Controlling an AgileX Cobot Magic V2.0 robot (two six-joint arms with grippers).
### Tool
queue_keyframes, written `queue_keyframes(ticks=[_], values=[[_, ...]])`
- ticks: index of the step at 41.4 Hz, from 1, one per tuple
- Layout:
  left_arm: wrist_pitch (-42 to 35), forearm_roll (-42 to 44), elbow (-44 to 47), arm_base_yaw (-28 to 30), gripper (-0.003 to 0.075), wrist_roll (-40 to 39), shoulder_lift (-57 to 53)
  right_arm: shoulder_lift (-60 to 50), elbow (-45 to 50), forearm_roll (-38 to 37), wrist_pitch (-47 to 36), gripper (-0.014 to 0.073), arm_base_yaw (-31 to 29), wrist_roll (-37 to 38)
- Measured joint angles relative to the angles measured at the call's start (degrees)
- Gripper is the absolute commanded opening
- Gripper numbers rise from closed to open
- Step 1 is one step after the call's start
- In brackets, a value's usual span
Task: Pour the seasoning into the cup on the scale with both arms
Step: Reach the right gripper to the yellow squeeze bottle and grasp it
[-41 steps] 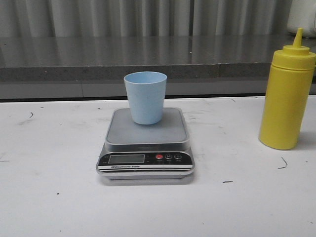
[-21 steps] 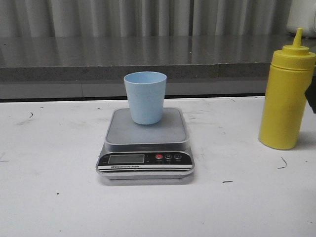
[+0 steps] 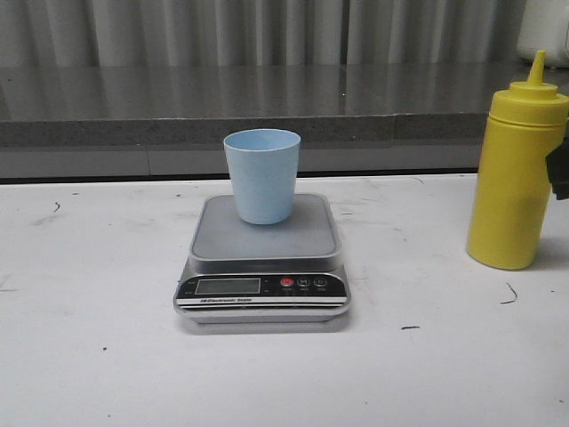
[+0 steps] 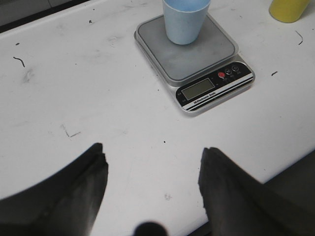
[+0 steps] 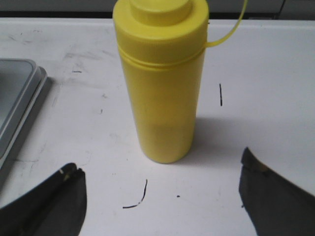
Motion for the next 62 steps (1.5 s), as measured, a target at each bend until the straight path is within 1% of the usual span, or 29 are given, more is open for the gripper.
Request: queue_keyframes(ticks=[7,12,23,32,37,42,62], values=[[0.0,0.0,0.0,0.0,0.0409,0.0,0.0,0.0,4.3,0.1,-10.0,0.0645,0.0,0.6],[0.0,0.0,0.0,0.0,0.0409,0.0,0.0,1.6,5.3,0.1,-14.6,0.0645,0.0,1.7],[0.0,0.0,0.0,0.0,0.0409,0.0,0.0,12.6,5.3,-2.9,-25.8,0.0645,0.0,2.9],[0.0,0.0,0.0,0.0,0.0409,0.0,0.0,23.1,5.3,-3.0,-41.7,0.0645,0.0,3.0],[0.0,0.0,0.0,0.0,0.0409,0.0,0.0,28.5,4.6,-3.0,-48.3,0.0645,0.0,3.0],[0.0,0.0,0.0,0.0,0.0409,0.0,0.0,32.1,2.8,-3.2,-50.7,0.0645,0.0,3.0],[0.0,0.0,0.0,0.0,0.0409,0.0,0.0,43.7,-6.6,-3.3,-53.1,0.0645,0.0,3.0]])
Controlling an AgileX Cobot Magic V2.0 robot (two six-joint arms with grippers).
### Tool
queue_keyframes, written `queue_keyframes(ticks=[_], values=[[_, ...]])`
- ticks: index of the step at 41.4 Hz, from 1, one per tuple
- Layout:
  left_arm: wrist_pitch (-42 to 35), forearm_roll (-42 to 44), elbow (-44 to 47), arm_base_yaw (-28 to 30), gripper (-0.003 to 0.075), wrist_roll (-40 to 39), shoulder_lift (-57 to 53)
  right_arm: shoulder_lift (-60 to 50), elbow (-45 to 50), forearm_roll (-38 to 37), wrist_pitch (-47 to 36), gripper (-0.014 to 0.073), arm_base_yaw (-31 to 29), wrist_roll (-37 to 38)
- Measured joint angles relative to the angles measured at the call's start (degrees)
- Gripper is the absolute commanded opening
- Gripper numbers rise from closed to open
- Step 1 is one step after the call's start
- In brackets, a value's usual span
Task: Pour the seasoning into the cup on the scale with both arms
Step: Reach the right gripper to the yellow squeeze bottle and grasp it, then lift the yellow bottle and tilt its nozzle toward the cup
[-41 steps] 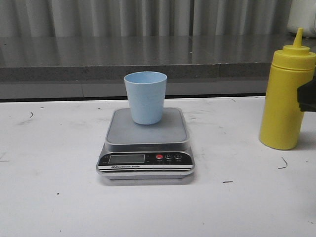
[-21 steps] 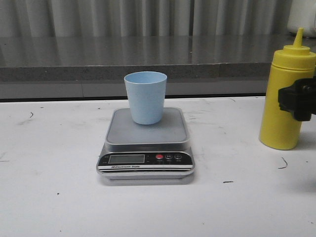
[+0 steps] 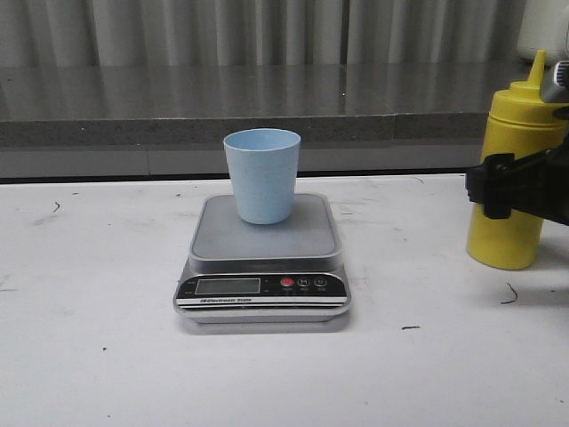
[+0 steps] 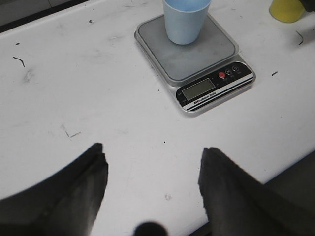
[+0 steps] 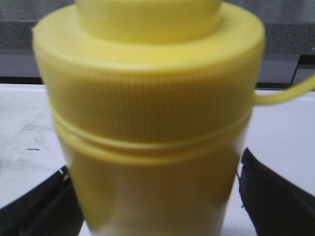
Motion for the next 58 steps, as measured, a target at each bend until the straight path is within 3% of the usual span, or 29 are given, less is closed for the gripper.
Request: queue_keyframes(ticks=[7,17,31,38,43,51,58], values=[[0.0,0.0,0.0,0.0,0.0409,0.0,0.0,2.9,-1.9,0.0,-0.4,0.0631,0.0,0.0],[0.0,0.0,0.0,0.0,0.0409,0.0,0.0,4.8,-2.6,-0.1,-0.8,0.0392,0.0,0.0],[0.0,0.0,0.0,0.0,0.0409,0.0,0.0,3.9,-2.6,-0.2,0.3,0.0393,0.0,-0.2],[0.0,0.0,0.0,0.0,0.0409,0.0,0.0,-1.6,-2.4,-4.7,3.1,0.0393,0.0,-5.1],[0.0,0.0,0.0,0.0,0.0409,0.0,0.0,-7.5,-2.4,-8.3,8.9,0.0393,0.0,-10.4],[0.0,0.0,0.0,0.0,0.0409,0.0,0.0,-15.1,-4.5,-10.6,25.1,0.0393,0.5,-16.9],[0.0,0.0,0.0,0.0,0.0409,0.0,0.0,-17.2,-10.2,-10.6,37.7,0.0393,4.6,-21.2]])
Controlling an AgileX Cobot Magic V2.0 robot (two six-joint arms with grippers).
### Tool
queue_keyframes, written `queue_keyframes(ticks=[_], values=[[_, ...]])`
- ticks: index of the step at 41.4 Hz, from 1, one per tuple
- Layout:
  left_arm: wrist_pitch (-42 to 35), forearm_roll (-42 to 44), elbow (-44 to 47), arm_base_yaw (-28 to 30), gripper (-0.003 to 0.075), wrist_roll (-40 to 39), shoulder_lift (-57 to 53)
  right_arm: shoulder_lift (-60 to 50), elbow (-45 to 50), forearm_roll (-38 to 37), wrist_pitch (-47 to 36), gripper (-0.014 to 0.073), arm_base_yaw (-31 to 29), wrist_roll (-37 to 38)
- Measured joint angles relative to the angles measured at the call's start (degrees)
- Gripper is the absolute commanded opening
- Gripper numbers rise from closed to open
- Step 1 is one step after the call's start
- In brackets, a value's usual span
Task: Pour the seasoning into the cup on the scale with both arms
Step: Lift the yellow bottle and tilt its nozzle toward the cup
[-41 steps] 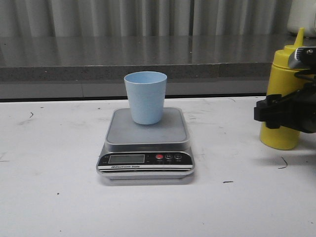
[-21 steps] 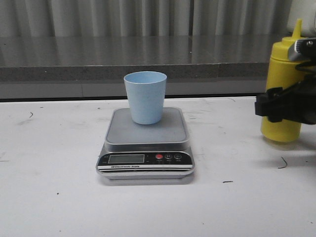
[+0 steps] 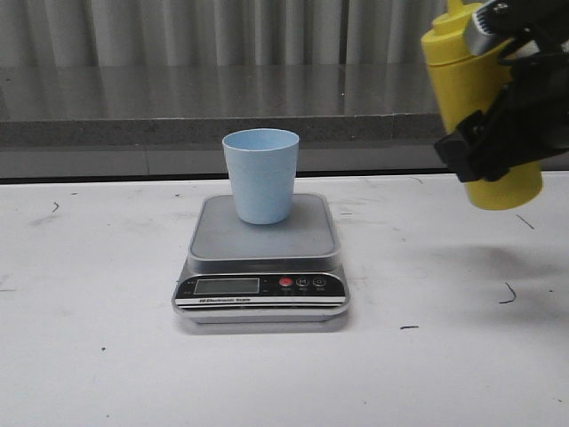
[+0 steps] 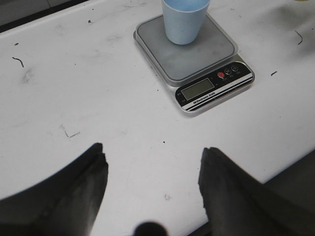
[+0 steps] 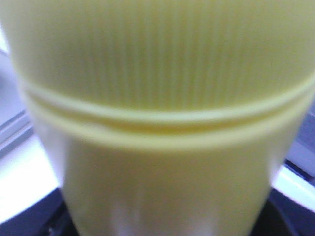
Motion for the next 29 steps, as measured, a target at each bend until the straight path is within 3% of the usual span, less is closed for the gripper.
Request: queue_keyframes(ticks=[11,23,29], values=[[0.0,0.0,0.0,0.0,0.0409,0.0,0.0,0.0,-11.9,-0.4,19.4,0.0393,6.8,-7.2],[0.0,0.0,0.0,0.0,0.0409,0.0,0.0,2.0,-23.6,-0.8,31.9,0.0393,8.8,-12.3],[0.0,0.0,0.0,0.0,0.0409,0.0,0.0,5.1,-28.6,-4.8,37.5,0.0393,9.2,-12.7]])
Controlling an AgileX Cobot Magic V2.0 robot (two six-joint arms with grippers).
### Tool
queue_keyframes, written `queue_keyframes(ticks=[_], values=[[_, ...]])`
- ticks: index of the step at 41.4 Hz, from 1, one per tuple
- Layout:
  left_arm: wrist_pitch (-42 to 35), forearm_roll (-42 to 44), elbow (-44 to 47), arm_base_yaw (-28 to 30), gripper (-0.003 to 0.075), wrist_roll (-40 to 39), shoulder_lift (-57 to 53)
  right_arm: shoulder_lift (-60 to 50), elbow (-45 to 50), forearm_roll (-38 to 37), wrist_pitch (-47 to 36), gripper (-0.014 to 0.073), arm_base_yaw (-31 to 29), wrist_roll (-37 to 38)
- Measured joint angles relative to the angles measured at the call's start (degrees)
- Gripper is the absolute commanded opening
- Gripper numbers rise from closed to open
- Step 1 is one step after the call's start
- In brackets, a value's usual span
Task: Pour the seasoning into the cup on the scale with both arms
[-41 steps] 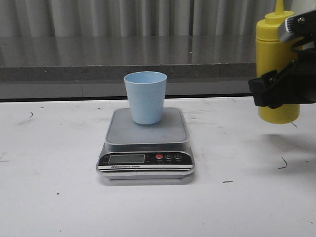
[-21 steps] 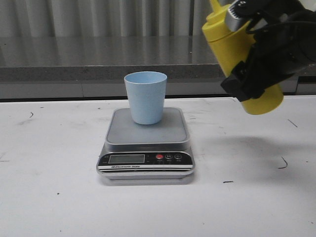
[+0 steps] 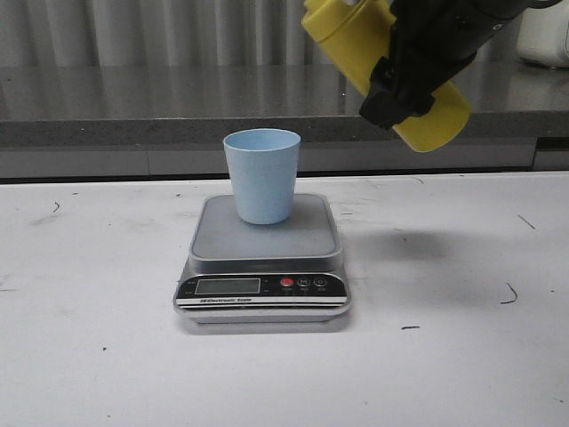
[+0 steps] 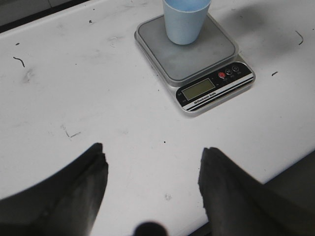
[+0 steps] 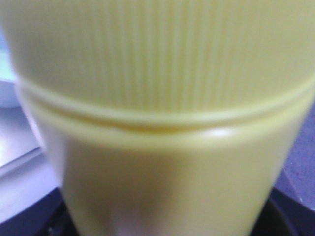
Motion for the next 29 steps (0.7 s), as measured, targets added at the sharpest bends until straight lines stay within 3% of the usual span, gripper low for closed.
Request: queue_keyframes(ticks=[19,29], values=[[0.0,0.0,0.0,0.0,0.0409,0.0,0.0,4.3,-6.2,-21.8,4.9,0.0393,0.1,-0.2],[0.0,0.0,0.0,0.0,0.0409,0.0,0.0,4.3,-8.5,-27.4,4.7,0.0393,0.1,-0.2]])
